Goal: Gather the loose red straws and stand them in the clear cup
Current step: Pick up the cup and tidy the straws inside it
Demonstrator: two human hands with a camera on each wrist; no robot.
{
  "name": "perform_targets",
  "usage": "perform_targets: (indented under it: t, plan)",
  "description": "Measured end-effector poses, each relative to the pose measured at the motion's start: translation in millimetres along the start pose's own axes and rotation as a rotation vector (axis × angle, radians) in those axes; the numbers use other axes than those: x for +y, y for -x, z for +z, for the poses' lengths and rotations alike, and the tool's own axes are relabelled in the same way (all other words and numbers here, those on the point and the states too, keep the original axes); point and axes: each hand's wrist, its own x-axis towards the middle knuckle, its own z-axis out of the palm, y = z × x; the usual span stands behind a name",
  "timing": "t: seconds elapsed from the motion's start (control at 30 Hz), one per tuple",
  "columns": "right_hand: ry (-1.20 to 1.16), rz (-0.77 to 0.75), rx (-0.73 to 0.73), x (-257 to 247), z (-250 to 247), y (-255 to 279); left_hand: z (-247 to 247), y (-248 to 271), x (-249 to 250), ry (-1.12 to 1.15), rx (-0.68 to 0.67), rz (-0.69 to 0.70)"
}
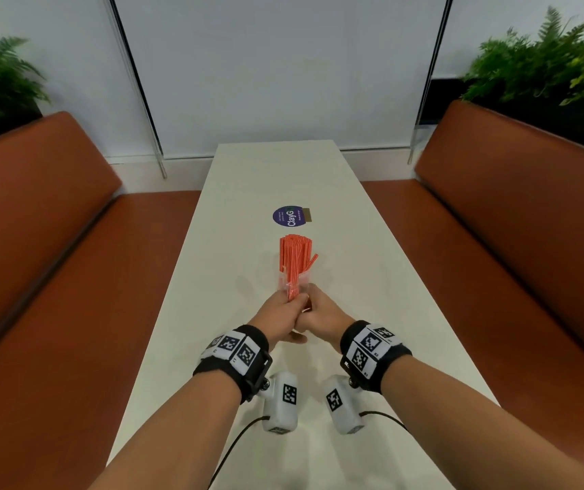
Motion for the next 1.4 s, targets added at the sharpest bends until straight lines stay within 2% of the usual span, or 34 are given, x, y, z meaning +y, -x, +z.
perform_targets:
  t: [0.1,0.23,0.43,0.53,0.67,0.77,0.9,1.1,1.3,1.4]
  plan:
    - [-0.047,-0.011,0.047,-7.0,-8.4,1.8,-3.8,-1.9,-0.2,-0.049,-0.012,0.031]
    - [-0.192,-0.047,0.086,-19.6,-14.2,-2.0,-4.3,-5.7,-5.4,-0.266,-0.032,0.030]
    - [-0.324,-0.059,0.166,-20.8,-21.1,-6.7,-0.2,-3.9,-0.3,-0.509,-0.080,0.122]
    - [-0.444,-0.101,0.178,-18.2,-26.2,-6.0,-4.5,-4.9,-1.0,-0.541,-0.093,0.158]
    - [-0.612,-0.126,0.209,-19.5,-38.4,-5.5,-17.1,-8.1,-9.1,-0.579,-0.100,0.116]
    - [-0.703,-0.137,0.251,-18.7,-48.9,-7.5,-24.6,-11.7,-15.9,-0.735,-0.044,0.027]
    - [-0.690,-0.172,0.341,-17.1,-55.9,-15.0,-31.3,-16.8,-21.3,-0.888,0.000,-0.073]
    - [-0.633,-0.245,0.395,-28.3,-62.1,-31.9,-34.7,-28.6,-22.6,-0.956,-0.018,-0.109]
    - [-0.490,-0.326,0.371,-46.0,-70.1,-59.3,-40.8,-51.2,-3.7,-0.942,0.062,-0.049]
    - [-0.439,-0.368,0.365,-54.9,-71.6,-75.5,-45.3,-65.9,8.4,-0.888,0.185,0.001]
